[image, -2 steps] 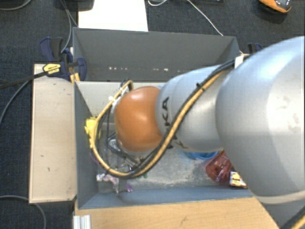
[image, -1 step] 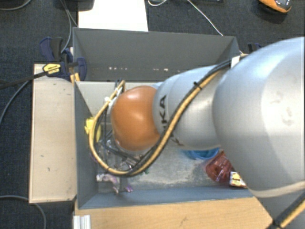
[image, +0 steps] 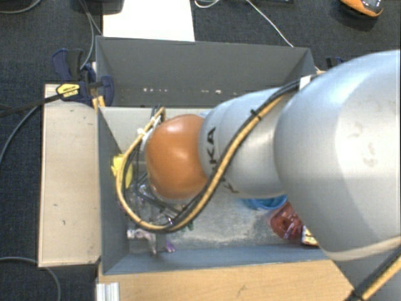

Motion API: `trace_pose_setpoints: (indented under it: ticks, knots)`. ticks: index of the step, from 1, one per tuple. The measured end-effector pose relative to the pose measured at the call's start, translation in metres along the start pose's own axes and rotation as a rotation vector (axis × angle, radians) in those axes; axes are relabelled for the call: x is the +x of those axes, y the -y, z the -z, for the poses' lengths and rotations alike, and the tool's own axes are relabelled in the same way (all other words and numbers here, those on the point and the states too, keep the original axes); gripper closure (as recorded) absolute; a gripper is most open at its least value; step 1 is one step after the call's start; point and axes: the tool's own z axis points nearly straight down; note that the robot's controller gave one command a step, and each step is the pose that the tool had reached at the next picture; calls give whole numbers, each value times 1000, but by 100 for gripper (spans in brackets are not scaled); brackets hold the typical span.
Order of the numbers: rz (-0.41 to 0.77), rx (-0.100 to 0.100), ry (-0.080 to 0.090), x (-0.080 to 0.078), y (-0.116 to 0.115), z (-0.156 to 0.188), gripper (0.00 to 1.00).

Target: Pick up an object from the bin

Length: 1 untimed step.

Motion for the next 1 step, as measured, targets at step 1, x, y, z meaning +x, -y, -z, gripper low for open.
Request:
trace_pose_setpoints:
  ticks: [1]
  knots:
    - [59,0,3,4,-3,-7,0]
